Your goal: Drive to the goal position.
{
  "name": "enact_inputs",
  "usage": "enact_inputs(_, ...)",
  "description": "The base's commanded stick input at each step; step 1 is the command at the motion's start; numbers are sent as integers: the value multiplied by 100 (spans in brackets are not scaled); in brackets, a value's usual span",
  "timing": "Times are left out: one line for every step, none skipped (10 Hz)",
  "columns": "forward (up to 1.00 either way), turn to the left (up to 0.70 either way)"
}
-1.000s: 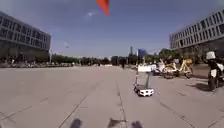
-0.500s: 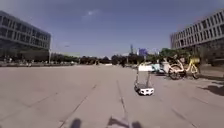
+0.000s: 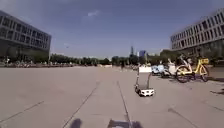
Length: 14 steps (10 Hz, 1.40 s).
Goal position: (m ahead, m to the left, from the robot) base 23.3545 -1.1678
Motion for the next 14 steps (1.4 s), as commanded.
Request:
enact_inputs(100, 0)
enact_inputs(100, 0)
enact_inputs(100, 0)
enact_inputs(100, 0)
enact_inputs(100, 0)
enact_inputs(100, 0)
enact_inputs(100, 0)
enact_inputs(100, -26)
enact_inputs(100, -40)
enact_inputs(100, -22)
enact_inputs(100, -2)
enact_inputs(100, 0)
enact_inputs(100, 0)
enact_inputs(100, 0)
